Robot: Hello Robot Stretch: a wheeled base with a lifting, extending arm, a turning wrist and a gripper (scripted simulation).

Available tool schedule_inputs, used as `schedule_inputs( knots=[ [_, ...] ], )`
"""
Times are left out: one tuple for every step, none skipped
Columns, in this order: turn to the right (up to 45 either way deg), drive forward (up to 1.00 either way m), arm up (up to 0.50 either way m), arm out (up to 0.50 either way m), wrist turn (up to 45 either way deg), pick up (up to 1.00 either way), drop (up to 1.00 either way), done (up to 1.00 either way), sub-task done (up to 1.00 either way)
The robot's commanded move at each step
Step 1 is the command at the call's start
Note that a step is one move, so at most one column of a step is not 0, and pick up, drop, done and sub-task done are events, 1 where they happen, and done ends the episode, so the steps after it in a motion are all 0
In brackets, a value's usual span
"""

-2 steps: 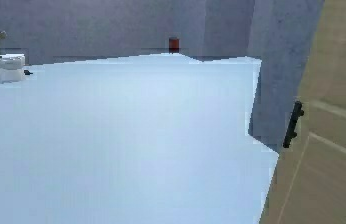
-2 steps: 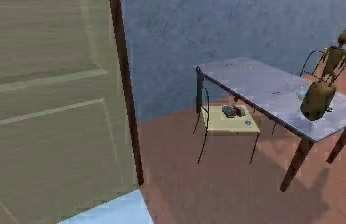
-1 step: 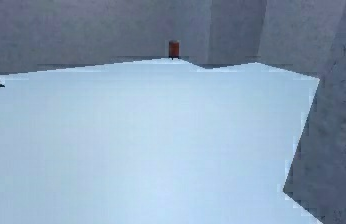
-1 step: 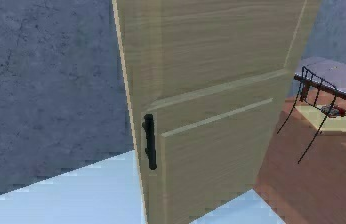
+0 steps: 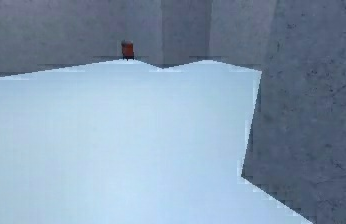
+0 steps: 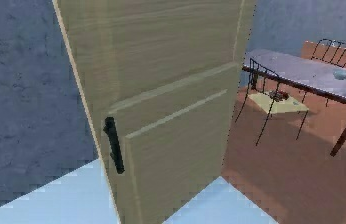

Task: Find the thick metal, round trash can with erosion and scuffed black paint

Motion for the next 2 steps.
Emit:
schedule_inputs(
  knots=[
    [0.0, 1.00, 0.00, 0.00, 0.0, 0.00, 0.00, 0.00, 0.00],
    [3.0, 0.00, 0.00, 0.00, 0.0, 0.00, 0.00, 0.00, 0.00]
  ],
)
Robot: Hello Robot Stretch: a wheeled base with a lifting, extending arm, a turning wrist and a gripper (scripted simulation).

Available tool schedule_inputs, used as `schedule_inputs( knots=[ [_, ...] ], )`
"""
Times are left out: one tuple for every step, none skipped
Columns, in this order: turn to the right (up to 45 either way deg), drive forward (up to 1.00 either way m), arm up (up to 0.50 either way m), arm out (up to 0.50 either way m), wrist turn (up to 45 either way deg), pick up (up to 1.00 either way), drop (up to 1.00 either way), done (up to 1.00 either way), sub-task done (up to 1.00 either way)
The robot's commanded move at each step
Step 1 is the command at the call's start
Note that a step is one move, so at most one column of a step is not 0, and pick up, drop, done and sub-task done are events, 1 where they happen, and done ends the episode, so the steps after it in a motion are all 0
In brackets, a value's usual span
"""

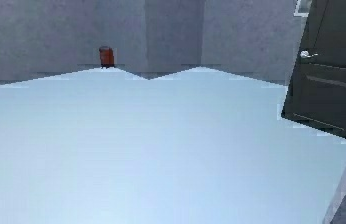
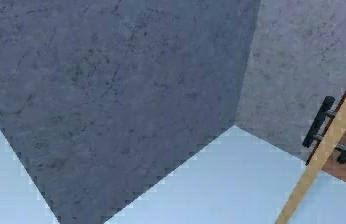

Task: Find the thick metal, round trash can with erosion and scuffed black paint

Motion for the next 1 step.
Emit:
schedule_inputs(
  knots=[
    [0.0, 0.80, 0.00, 0.00, 0.0, 0.00, 0.00, 0.00, 0.00]
  ],
)
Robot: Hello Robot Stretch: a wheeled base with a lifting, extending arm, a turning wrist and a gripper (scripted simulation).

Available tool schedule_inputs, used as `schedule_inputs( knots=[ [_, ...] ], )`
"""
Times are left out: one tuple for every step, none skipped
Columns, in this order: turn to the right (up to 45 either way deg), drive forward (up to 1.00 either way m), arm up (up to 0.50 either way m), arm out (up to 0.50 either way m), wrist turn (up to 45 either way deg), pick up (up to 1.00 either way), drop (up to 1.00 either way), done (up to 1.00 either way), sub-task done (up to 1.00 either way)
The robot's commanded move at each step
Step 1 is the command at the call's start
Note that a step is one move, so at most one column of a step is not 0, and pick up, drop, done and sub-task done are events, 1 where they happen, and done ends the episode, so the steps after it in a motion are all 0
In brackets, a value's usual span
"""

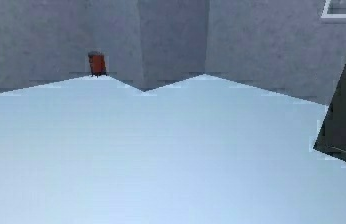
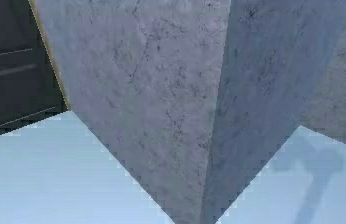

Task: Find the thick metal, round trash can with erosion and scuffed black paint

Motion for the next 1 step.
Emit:
schedule_inputs(
  knots=[
    [24.0, 0.00, 0.00, 0.00, 0.0, 0.00, 0.00, 0.00, 0.00]
  ],
)
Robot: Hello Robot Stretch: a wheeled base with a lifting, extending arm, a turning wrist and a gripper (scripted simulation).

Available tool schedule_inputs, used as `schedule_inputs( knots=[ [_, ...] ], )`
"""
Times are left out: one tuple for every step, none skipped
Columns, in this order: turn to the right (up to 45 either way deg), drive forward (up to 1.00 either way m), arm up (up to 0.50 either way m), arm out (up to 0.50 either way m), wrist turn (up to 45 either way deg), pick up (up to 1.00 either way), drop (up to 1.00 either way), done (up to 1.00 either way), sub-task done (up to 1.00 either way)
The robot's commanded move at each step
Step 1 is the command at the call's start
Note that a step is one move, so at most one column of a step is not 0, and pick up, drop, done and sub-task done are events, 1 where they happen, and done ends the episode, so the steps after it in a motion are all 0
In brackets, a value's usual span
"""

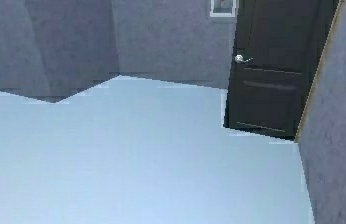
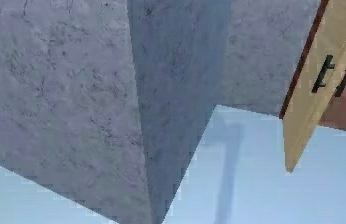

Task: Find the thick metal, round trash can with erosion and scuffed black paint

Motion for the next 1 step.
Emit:
schedule_inputs(
  knots=[
    [0.0, 1.00, 0.00, 0.00, 0.0, 0.00, 0.00, 0.00, 0.00]
  ],
)
